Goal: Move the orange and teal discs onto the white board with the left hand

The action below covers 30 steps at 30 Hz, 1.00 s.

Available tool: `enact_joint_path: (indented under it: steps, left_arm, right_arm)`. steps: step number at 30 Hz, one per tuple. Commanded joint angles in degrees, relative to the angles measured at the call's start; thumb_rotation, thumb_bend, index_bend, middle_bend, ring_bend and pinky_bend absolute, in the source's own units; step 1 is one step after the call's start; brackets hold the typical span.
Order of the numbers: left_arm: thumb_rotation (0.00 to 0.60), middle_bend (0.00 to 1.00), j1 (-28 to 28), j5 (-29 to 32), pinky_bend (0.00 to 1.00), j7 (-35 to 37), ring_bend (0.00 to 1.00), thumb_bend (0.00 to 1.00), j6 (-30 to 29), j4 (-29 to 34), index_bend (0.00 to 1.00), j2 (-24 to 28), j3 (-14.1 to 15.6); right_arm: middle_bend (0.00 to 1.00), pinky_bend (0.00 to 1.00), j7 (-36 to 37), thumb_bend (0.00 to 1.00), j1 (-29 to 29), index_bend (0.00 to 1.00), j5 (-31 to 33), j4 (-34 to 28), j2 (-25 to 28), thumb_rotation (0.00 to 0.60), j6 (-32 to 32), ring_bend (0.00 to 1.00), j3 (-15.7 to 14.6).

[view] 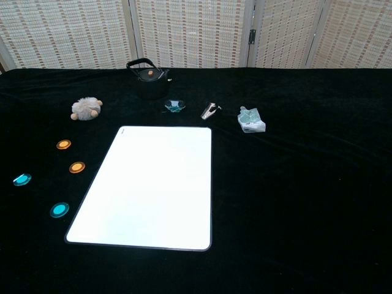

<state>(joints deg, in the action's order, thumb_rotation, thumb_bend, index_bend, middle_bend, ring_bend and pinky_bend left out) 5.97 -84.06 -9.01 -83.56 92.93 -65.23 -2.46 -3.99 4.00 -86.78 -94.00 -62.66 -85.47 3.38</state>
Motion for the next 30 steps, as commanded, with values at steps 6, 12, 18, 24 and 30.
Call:
enact_joint_path:
  steps: [6,12,18,24,30]
  left_arm:
    - [0.600,0.02,0.32,0.05,0.00,0.18,0.00,0.27,0.05,-0.49,0.08,-0.70,-0.29]
    - [0.600,0.02,0.81,-0.39,0.00,1.32,0.02,0.27,-0.22,-1.09,0.10,-1.07,-0.85]
    - [0.600,0.07,3.66,-1.20,0.00,4.66,0.08,0.27,1.97,-2.17,0.17,-1.10,-2.46]
    - [0.600,0.16,8.71,-1.09,0.00,8.38,0.14,0.29,7.51,-3.99,0.29,-1.51,-4.53]
    - [0.600,0.17,14.21,0.50,0.00,9.03,0.16,0.33,14.37,-7.85,0.36,-3.58,-6.21]
  right_arm:
    - [0.00,0.00,0.49,0.42,-0.39,0.00,-0.09,0.13,0.07,0.600,-0.49,0.04,-0.14]
    - [0.00,0.00,1.26,0.42,-0.88,0.00,-0.44,0.37,0.25,0.600,-1.63,0.04,-0.02]
    - [0.00,0.00,1.09,0.42,-1.23,0.00,-0.90,-0.19,1.03,0.600,-2.45,0.04,0.02]
    - [0.00,0.00,1.13,0.42,-1.48,0.00,-0.96,-0.77,1.65,0.600,-2.91,0.04,0.15]
    - [0.00,0.00,1.34,0.42,-1.61,0.00,-1.20,-0.95,1.97,0.600,-3.27,0.04,0.24]
